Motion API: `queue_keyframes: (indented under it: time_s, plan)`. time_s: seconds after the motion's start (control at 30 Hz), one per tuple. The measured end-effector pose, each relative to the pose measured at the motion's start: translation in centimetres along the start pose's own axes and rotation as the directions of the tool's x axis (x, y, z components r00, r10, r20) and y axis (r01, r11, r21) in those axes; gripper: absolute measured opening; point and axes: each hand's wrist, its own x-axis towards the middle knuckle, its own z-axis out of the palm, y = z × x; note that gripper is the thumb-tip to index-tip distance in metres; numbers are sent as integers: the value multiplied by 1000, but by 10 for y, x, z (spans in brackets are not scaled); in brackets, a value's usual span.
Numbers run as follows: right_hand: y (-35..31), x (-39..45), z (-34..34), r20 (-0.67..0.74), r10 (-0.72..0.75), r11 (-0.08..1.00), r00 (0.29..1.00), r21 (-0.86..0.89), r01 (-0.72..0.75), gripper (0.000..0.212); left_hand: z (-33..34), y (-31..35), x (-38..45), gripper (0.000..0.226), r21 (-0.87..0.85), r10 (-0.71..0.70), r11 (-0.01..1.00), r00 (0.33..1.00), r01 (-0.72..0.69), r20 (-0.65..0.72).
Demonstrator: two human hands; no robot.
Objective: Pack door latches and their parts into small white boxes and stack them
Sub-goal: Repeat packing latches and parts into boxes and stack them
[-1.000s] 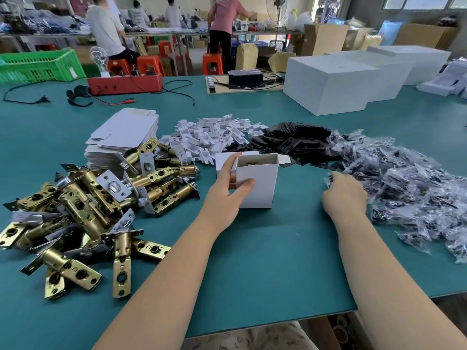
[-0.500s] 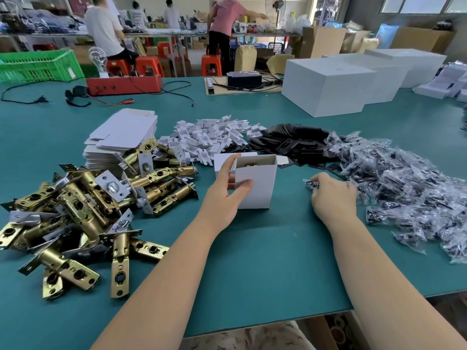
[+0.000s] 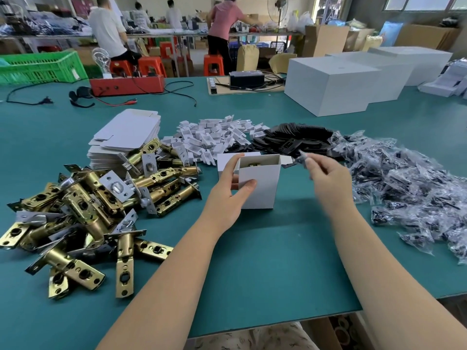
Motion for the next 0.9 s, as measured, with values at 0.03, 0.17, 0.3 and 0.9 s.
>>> queue_keyframes:
  time_s: [0.03,0.17,0.3,0.9]
  plan:
    - [-10,1,-1,-6,15,991,1000,136,-14,19,0,0,0,60,-6,-1,1000,1000,1,-1]
    - [-52,6,-2,170,-89,961,981,273,39,24,-1,-1,1,57,-25,-12,1000,1000,12,2]
    - [-76,10,4,327,-173,979,929,-42,197,9,0,-2,1,60,-32,-3,999,1000,3,3]
    - [-77,-1,21,527,-37,673,849,-615,411,53,0,-2,1,54,-57,-10,998,999,12,40]
